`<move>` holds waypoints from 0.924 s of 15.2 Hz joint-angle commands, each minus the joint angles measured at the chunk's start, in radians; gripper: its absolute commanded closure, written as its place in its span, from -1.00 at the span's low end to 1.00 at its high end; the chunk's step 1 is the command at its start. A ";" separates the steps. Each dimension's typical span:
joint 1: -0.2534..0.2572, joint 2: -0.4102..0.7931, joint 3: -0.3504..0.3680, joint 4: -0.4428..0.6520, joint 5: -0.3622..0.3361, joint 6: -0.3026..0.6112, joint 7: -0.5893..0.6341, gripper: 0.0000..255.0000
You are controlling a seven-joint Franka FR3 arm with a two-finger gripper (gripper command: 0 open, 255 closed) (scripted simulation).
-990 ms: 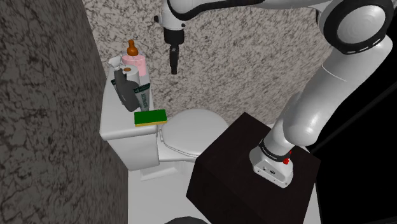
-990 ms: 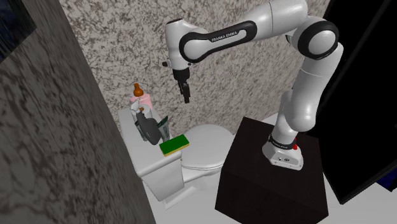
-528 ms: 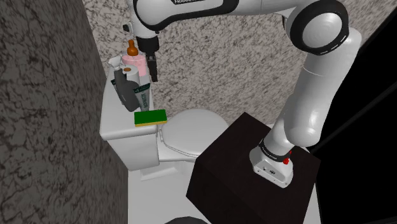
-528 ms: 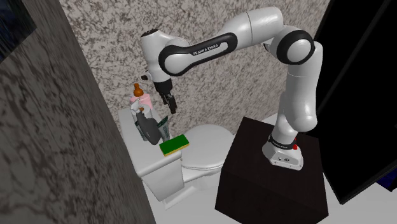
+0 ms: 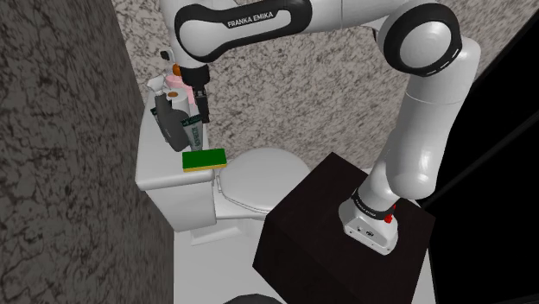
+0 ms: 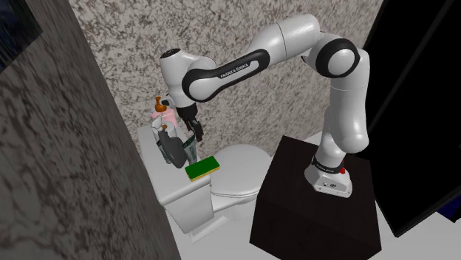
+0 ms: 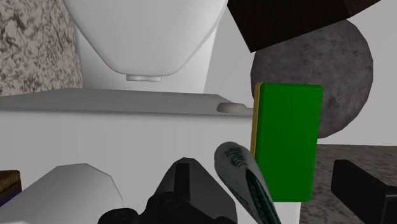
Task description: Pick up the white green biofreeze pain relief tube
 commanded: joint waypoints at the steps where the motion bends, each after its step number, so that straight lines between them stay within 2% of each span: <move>1: 0.000 0.004 -0.001 -0.018 -0.001 0.022 0.000 -1.00; 2: 0.000 0.004 -0.001 -0.018 -0.001 0.022 0.000 -1.00; 3: 0.000 0.006 0.000 -0.014 -0.001 0.020 0.001 1.00; 12: 0.000 0.004 -0.001 -0.017 -0.001 0.022 0.000 1.00; 14: 0.000 -0.002 0.000 0.001 0.000 -0.003 -0.001 1.00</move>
